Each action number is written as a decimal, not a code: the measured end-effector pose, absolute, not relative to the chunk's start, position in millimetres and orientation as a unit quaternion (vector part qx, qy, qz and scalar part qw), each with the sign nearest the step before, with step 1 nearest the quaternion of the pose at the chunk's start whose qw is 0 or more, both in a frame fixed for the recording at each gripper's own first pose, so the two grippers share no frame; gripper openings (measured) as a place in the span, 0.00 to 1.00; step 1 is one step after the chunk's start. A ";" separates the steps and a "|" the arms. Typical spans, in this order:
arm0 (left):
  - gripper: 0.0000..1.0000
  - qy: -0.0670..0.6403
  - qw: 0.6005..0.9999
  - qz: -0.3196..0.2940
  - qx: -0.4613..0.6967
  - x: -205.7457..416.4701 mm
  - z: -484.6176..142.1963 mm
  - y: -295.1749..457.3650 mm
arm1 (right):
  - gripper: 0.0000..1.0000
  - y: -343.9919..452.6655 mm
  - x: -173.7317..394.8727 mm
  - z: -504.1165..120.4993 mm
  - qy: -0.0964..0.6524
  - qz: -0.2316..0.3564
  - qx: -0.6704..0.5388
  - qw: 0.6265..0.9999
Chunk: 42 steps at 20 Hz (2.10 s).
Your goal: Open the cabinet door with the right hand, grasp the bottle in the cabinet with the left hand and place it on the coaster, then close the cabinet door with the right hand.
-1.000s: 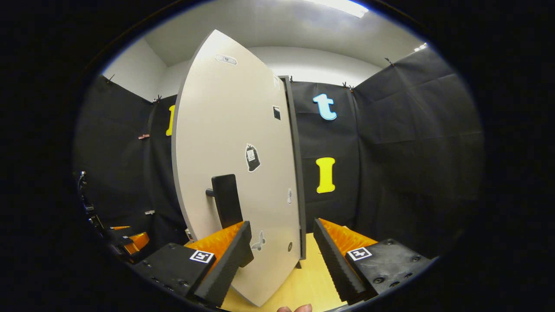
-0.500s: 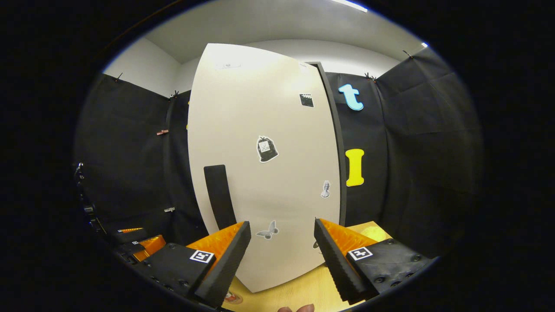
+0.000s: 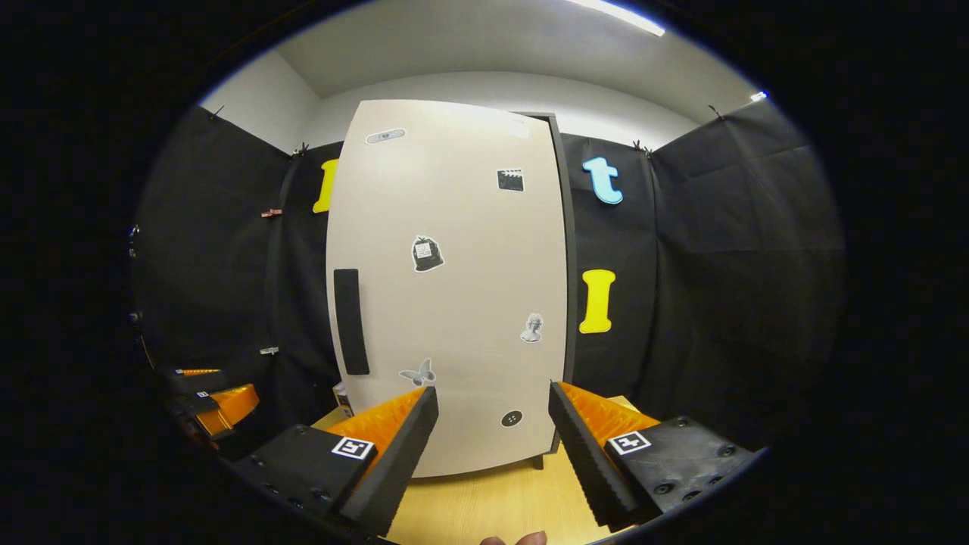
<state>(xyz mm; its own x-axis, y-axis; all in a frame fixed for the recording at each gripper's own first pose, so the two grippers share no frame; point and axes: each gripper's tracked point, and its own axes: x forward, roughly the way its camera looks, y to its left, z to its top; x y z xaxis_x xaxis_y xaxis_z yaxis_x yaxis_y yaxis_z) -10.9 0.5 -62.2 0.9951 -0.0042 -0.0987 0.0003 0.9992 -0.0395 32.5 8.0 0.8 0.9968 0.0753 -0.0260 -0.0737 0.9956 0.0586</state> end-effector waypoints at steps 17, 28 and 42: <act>0.95 0.037 0.999 -0.014 -0.011 -10.3 -39.7 -27.4 | 0.96 -13.0 17.9 -14.7 0.015 0.010 0.000 1.000; 0.96 0.046 0.999 -0.021 -0.010 -11.7 -42.0 -33.0 | 0.98 -16.3 16.7 -17.3 0.021 0.006 -0.001 1.000; 0.96 0.044 0.999 -0.020 -0.012 -11.8 -42.1 -33.9 | 0.98 -13.9 12.4 -14.3 0.017 0.009 -0.004 1.000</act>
<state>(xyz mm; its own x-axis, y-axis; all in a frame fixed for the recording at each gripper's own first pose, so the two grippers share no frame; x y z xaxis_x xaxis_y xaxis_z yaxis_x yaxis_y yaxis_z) -11.8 -33.9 -42.1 0.9954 -0.0419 -0.0866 0.0399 0.9989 -0.0254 12.4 -13.9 -14.3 0.9993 0.0170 -0.0333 -0.0173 0.9998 -0.0082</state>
